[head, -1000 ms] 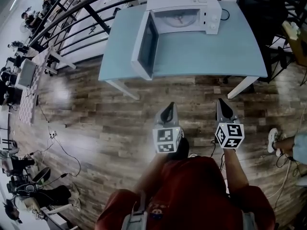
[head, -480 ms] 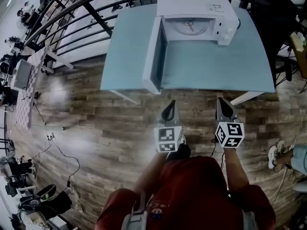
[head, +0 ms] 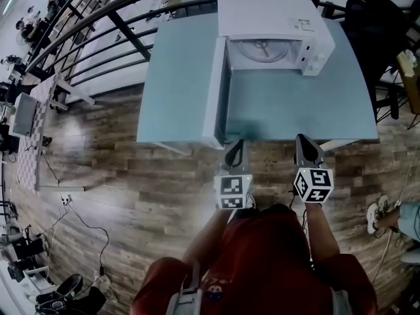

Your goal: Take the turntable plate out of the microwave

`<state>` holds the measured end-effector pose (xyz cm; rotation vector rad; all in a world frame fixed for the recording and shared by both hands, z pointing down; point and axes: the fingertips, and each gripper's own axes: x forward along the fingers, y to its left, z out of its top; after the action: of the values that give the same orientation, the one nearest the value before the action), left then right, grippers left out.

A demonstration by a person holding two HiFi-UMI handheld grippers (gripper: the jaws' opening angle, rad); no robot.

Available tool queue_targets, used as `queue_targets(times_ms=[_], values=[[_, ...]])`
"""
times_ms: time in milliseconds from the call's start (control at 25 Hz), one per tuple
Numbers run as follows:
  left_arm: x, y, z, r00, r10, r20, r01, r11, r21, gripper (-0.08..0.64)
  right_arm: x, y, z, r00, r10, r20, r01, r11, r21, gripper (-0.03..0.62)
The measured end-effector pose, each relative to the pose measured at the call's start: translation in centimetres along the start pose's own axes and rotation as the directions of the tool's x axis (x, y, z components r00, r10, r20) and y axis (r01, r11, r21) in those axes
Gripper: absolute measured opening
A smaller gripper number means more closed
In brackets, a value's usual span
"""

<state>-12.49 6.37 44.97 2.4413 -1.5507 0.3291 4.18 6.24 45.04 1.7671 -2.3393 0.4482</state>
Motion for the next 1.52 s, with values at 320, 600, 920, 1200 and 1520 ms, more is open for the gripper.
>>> queue_targets(times_ms=[320,600,920,1200,1520], values=[[4.2,0.1,0.8,1.0,-0.002,0.003,0.002,1.0,-0.004,0.0,3.2,-2.9,0.5,1.0,-0.013,-0.001,0.013,1.0,0.011,0.0],[10.5,-0.8,2.9,0.999,0.032,0.013,-0.031,0.999,-0.008,0.0,8.0,-7.4,2.9,0.999,0.031,0.008,-0.031,0.999,0.007,0.0],[17.6,-1.1,5.5,0.994,0.108,-0.011,-0.108,0.994,-0.01,0.0,13.9,-12.7,5.6,0.994,0.11,-0.015,-0.11,0.994,-0.017,0.0],[22.6,-1.1,7.0,0.984,0.18,-0.014,-0.18,0.984,-0.001,0.0,18.9,-15.5,7.3,0.98,0.195,-0.025,-0.196,0.98,-0.024,0.0],[25.5,0.3,7.2,0.98,0.194,-0.037,-0.195,0.981,-0.003,0.0,22.6,-15.8,7.3,0.974,0.223,-0.049,-0.224,0.974,-0.025,0.0]])
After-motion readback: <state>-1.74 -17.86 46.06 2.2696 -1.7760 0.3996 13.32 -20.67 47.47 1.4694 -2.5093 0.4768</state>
